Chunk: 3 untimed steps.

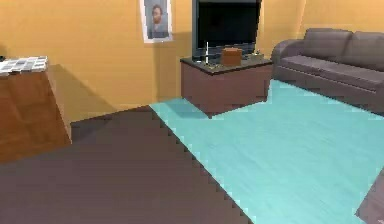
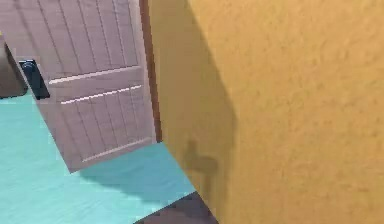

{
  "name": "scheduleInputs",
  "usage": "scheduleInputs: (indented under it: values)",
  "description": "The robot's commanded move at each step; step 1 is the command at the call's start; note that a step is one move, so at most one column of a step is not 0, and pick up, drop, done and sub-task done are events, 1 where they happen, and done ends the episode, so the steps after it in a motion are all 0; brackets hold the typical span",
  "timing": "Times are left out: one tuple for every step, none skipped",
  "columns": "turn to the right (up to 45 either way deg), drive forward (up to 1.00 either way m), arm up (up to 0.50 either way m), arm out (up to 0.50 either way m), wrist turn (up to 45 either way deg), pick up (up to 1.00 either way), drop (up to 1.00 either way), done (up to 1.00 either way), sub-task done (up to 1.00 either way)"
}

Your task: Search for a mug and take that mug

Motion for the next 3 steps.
scheduleInputs:
  values:
    - [-45.0,0.00,0.00,0.00,0.0,0.00,0.00,0.00,0.00]
    - [-36.0,0.00,0.00,0.00,0.0,0.00,0.00,0.00,0.00]
    - [0.0,1.00,0.00,0.00,0.0,0.00,0.00,0.00,0.00]
